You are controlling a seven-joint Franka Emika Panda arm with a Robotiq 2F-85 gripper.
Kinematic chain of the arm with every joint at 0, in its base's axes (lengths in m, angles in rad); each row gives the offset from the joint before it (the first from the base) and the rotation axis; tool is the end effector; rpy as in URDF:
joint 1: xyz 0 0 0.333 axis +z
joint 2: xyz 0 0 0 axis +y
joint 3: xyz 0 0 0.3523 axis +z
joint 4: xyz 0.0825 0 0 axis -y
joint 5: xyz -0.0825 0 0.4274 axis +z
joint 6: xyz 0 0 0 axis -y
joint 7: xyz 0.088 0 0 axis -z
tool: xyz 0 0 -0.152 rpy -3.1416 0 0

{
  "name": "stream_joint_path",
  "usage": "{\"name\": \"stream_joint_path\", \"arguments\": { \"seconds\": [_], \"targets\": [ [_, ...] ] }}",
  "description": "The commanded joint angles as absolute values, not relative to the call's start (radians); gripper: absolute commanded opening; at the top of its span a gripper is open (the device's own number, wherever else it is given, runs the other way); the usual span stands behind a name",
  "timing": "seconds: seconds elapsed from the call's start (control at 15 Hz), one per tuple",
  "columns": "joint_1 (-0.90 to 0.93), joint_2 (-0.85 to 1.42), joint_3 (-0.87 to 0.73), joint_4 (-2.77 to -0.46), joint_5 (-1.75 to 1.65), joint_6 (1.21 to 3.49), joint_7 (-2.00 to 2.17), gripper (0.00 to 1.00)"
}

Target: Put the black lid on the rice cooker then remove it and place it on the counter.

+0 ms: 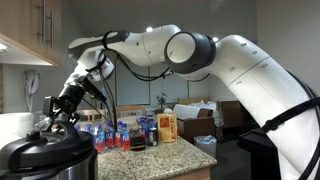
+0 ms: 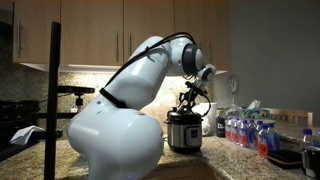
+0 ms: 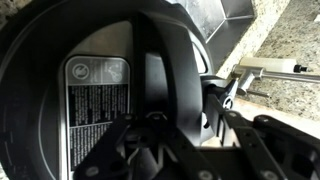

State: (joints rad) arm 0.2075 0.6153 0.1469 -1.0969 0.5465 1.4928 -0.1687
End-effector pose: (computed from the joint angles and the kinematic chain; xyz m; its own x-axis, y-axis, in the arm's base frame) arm 0.6973 0.3130 0.4602 0.8628 0.4963 -0.0962 0.3429 -0.7143 -0.6100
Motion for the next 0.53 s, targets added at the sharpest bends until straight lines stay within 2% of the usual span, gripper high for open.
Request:
{"name": "stream_joint_path", "arguments": {
  "seconds": [0.0, 0.33, 0.47],
  "targets": [
    [0.222, 0.552, 0.134, -1.158, 0.512, 1.486, -0.151, 0.63],
    [0.223, 0.546, 0.128, -1.154, 0.524, 1.494, -0.154, 0.95],
    [0.221, 0.543, 0.123, -1.15, 0.525, 1.496, -0.153, 1.0]
  ]
}}
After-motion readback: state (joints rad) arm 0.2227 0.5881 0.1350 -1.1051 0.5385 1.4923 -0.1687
